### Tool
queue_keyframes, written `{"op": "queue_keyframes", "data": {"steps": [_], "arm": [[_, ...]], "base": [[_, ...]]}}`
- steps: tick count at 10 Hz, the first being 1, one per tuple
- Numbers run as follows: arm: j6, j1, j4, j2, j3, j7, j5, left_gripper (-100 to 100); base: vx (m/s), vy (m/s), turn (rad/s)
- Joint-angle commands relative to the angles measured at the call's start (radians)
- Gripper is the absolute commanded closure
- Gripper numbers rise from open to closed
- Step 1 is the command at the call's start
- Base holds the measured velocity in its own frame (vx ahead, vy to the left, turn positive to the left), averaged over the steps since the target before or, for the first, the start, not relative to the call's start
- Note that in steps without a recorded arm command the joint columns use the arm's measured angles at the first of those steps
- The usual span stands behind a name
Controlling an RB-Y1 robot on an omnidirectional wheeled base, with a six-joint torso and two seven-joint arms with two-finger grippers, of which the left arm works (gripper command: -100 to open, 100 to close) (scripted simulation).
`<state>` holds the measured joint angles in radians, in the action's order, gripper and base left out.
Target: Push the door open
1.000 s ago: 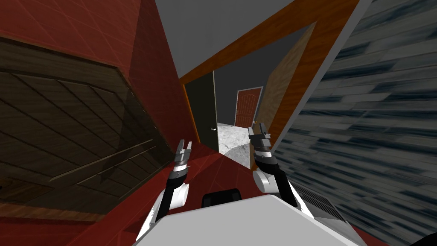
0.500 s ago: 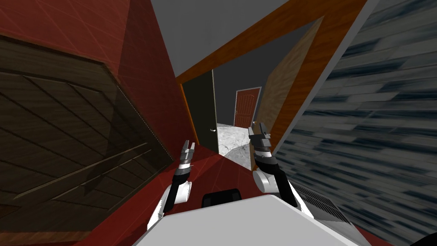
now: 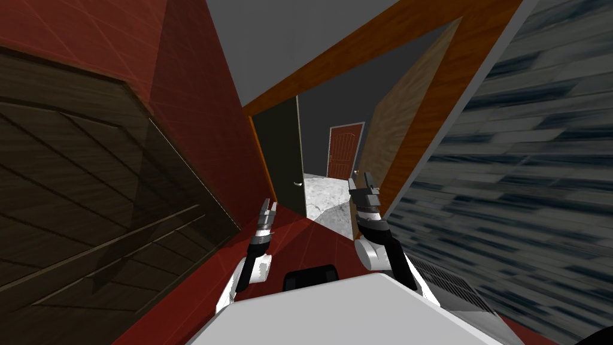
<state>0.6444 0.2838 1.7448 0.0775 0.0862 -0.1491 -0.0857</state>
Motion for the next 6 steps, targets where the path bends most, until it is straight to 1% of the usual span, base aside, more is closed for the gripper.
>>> {"op": "queue_keyframes", "data": {"steps": [1,2,4,6], "arm": [[0.008,-0.024,-0.05,0.001,0.008,0.003,0.002,-100],[0.008,-0.024,-0.055,0.001,0.008,0.003,0.002,-100],[0.017,-0.051,-0.118,0.004,0.016,0.004,0.005,-100],[0.027,-0.078,-0.181,0.007,0.025,0.006,0.009,-100]], "base": [[0.1,0.058,-0.054],[0.066,0.032,-0.026],[0.064,0.031,-0.057],[0.093,0.058,-0.07]]}}
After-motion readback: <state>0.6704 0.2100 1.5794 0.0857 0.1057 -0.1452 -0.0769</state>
